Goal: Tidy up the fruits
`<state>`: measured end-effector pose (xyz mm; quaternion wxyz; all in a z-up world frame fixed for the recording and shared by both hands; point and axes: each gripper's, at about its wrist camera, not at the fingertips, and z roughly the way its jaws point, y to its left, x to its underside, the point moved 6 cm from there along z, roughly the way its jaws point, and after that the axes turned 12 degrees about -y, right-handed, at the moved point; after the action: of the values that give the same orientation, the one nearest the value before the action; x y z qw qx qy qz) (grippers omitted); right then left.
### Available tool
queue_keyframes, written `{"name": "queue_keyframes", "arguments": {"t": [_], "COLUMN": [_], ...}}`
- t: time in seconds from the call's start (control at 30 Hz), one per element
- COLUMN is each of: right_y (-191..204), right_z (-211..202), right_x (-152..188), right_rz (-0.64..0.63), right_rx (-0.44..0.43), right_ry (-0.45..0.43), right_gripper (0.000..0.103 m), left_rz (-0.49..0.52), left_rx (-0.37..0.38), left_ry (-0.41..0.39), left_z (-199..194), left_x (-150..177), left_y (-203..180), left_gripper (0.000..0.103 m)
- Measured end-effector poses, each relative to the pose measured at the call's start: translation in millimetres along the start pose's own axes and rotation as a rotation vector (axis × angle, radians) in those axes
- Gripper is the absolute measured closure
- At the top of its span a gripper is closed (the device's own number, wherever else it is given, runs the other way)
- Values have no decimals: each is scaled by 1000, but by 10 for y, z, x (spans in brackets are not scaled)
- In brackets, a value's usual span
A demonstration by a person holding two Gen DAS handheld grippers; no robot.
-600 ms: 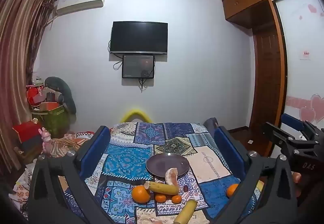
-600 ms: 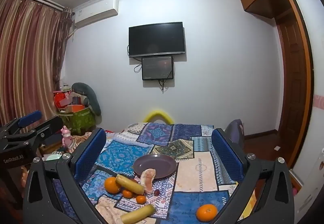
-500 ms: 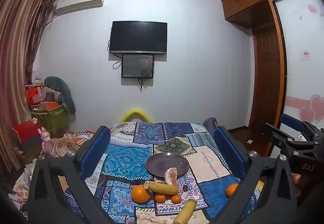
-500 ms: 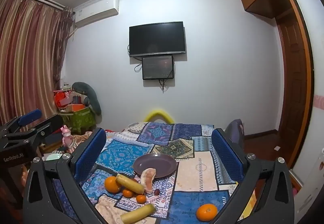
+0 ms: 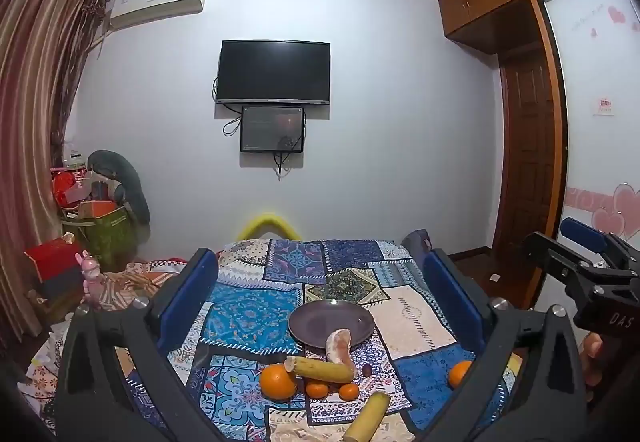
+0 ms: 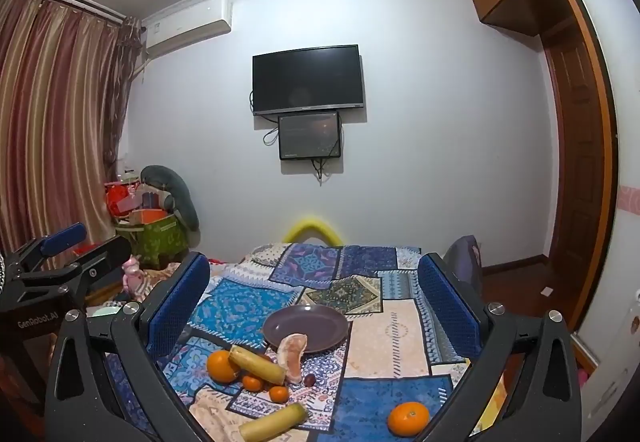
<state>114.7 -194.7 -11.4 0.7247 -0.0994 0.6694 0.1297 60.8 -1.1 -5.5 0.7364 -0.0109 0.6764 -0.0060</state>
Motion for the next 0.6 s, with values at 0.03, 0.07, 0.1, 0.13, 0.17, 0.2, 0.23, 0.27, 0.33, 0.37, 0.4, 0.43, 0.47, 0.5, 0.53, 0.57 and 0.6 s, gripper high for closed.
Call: {"name": "queue_keyframes", "arguments": {"t": [0.03,0.07,0.1,0.13,0.17,0.2,0.23,0.27,0.33,0.37,0.4,0.43,0.47,0.5,0.53,0.57,0.6], "right_y": [3,4,-4,-1,-2,-2,-9,-17,-15,-13,-14,-15,-14,-13,-16,-18,-20], "right_z": [-6,-4,-8,0,5,0,0,7,3,3,2,3,5,6,15,19,20], "right_x": [4,12,9,16,17,22,20,9,5,6,6,8,5,2,1,2,2], "right_rz": [0,-1,0,-1,-1,-1,0,2,1,0,1,2,3,3,3,4,5], "right_rx": [1,2,1,2,2,3,3,1,3,4,3,1,1,2,3,4,4], "right_ry": [0,1,1,3,5,5,6,8,8,7,7,7,8,8,9,10,10], "right_gripper": [0,0,0,0,0,0,0,0,0,0,0,0,0,0,0,0,0], "left_rz": [1,1,2,2,1,0,1,1,0,0,1,3,5,6,5,4,5], "left_rx": [0,-1,-2,-1,1,1,2,1,0,1,2,1,-2,-3,-2,-1,0], "left_ry": [-1,-1,1,1,0,0,1,0,0,1,2,2,1,1,1,3,4], "left_z": [2,5,7,4,-7,-7,-5,-6,-6,-5,-6,-7,-6,-8,-3,0,5], "left_x": [4,6,4,2,1,2,4,6,7,6,14,17,15,22,38,52,55], "left_y": [-1,-2,-5,-5,2,1,-2,0,0,1,0,-3,0,-7,-2,-4,-7], "left_gripper": [0,0,0,0,0,0,0,0,0,0,0,0,0,0,0,0,0]}}
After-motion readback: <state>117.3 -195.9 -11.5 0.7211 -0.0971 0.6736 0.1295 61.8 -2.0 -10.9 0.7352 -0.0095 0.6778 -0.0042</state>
